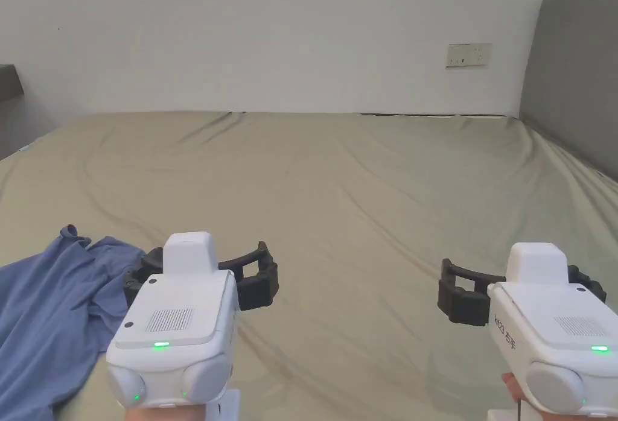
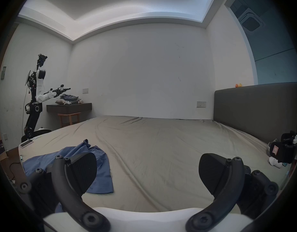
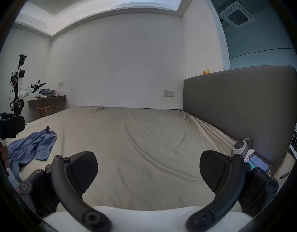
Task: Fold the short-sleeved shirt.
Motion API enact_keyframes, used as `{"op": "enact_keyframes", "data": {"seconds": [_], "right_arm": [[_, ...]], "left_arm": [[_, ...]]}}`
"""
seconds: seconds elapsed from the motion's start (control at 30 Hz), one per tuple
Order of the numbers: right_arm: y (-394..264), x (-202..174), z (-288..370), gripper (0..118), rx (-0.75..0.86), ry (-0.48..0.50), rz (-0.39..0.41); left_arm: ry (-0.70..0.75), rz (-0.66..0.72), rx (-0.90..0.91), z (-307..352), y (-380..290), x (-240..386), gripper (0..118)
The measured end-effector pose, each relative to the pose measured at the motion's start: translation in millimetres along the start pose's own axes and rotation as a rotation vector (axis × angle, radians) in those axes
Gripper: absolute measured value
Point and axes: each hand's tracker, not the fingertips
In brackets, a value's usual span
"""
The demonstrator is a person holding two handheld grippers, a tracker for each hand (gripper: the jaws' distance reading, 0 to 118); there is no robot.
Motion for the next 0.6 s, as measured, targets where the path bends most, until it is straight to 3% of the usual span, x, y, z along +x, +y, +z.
{"op": "enact_keyframes", "data": {"seconds": [0.4, 0.47, 0.53, 0.57, 0.6], "right_arm": [[-1.9, 1.8, -3.2, 118, -0.03, -0.008, -0.004], [-1.9, -9.8, -5.9, 118, -0.031, -0.033, 0.218], [-12.6, -26.0, -6.4, 118, -0.016, -0.049, 0.509], [-24.4, -41.1, -5.1, 118, 0.061, -0.092, 0.779], [-40.2, -60.2, -0.2, 118, 0.21, -0.09, 1.126]], "left_arm": [[-0.014, 0.009, -0.048, -8.2, 2.2, -7.5, 118], [-0.046, -0.127, -0.092, -12.4, 1.6, -2.1, 118], [0.005, -0.376, -0.06, -11.4, -4.6, 10.1, 118], [0.069, -0.621, -0.016, -10.3, -13.9, 22.3, 118], [0.114, -0.86, 0.031, -10.1, -26.6, 32.5, 118]]}}
